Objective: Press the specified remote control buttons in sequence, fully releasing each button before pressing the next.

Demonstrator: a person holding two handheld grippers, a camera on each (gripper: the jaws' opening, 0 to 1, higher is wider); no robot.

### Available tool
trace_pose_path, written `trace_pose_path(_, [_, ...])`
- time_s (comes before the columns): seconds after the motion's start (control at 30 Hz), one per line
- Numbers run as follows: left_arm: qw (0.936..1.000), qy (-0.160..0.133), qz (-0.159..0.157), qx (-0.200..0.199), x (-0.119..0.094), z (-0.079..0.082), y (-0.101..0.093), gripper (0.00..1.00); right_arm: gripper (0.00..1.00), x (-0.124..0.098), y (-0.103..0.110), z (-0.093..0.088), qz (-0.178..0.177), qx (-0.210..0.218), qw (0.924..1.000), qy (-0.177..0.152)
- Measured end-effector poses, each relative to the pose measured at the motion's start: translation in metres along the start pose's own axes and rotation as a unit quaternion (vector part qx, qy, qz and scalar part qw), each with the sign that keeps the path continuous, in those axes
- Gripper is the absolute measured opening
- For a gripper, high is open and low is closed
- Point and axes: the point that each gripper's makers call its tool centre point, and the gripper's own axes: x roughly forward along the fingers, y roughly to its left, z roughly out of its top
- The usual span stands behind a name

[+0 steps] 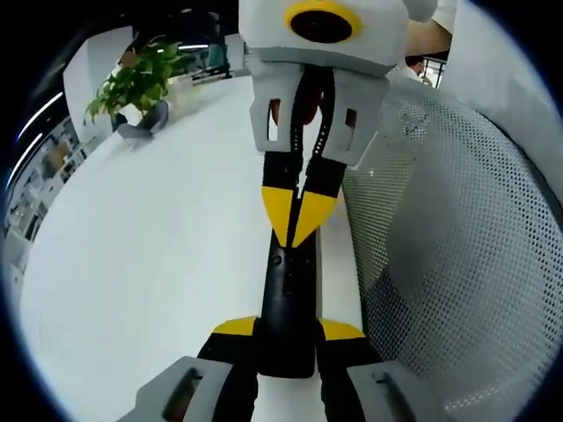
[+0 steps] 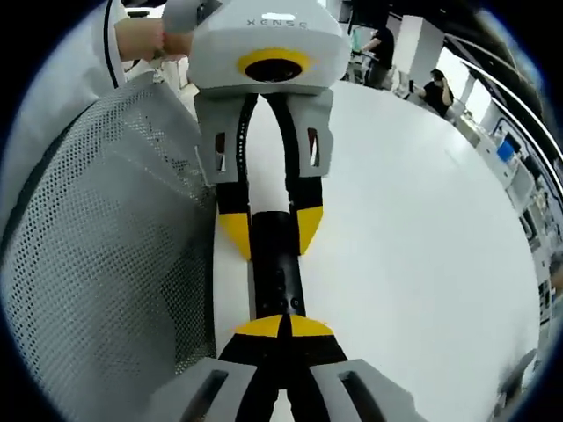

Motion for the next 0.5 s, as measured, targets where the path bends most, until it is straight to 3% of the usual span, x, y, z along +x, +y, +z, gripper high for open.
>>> trace_pose_path(0.13, [1.0,0.005,0.001,0.004,0.0001,0.0002,-0.0007,0.25,0.0,0.0001,-0.0015,0.0007,-0.02,-0.024,0.9995,0.006])
trace_pose_path(0.5, [1.0,0.003,0.002,0.009,0.0,0.0004,-0.0013,0.25,0.0,0.0019,0.0006,0.0004,-0.003,-0.035,0.9991,0.023])
